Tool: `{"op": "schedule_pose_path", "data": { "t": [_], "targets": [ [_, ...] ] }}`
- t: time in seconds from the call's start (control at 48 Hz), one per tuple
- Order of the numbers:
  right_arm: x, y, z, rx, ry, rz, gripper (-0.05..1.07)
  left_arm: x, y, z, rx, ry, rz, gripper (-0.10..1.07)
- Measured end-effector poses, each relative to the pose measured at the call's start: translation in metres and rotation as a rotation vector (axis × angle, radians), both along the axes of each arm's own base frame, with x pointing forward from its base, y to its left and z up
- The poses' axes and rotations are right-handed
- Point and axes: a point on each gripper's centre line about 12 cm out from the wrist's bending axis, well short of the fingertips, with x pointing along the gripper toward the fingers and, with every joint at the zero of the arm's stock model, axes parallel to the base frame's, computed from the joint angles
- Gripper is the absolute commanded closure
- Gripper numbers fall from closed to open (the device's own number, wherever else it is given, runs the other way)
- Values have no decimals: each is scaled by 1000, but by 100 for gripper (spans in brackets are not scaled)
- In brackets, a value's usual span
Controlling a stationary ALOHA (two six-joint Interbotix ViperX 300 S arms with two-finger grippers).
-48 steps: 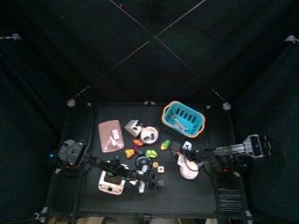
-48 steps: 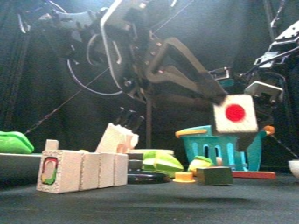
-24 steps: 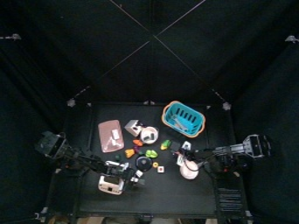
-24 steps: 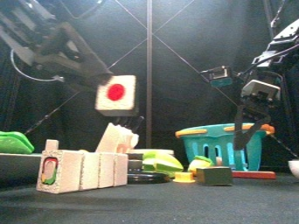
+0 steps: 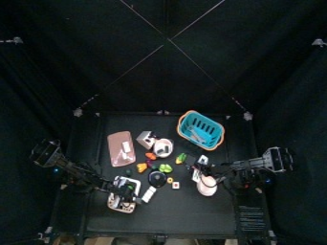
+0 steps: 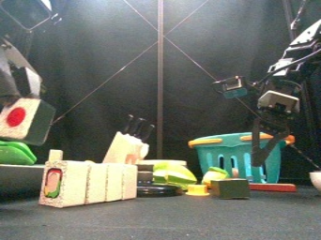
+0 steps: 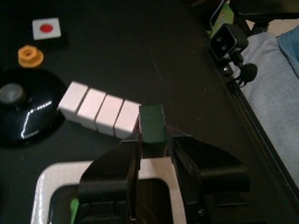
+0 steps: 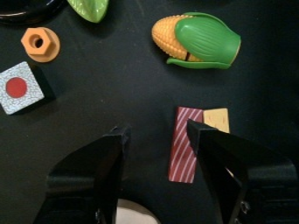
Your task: Place sushi piece on stove
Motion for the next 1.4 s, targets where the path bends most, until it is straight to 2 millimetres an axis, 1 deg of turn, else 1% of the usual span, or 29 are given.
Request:
{"op": "schedule_pose_path", "data": {
  "t": [0.083, 0.25, 0.438, 0.646, 0.771, 0.917, 1.167, 1.292, 1.396],
  "targets": [
    [1, 0, -3, 1, 12, -1, 15, -9, 5, -5, -15, 26, 25, 41],
    [3, 0, -6, 0, 23, 0, 15, -20, 12, -14, -27, 67, 57, 41],
    [7, 0, -4, -8, 15, 9, 15, -28, 16, -15, -27, 70, 57, 41],
    [7, -1, -4, -14, 16, 14, 15, -40, 23, -11, -39, 47, 57, 41],
    [7, -1, -4, -14, 16, 14, 15, -46, 31, -10, -45, 33, 76, 40],
    [7, -1, -4, -14, 18, 14, 15, -49, 37, -11, -34, 27, 82, 40],
    [7, -1, -4, -16, 17, 18, 15, -50, 38, -12, -20, 28, 71, 38],
    [7, -1, -5, -15, 22, 16, 15, -49, 40, -13, -19, 36, 84, 32],
    [7, -1, -6, -16, 23, 18, 15, -48, 43, -13, -19, 38, 96, 25]
  ]
}}
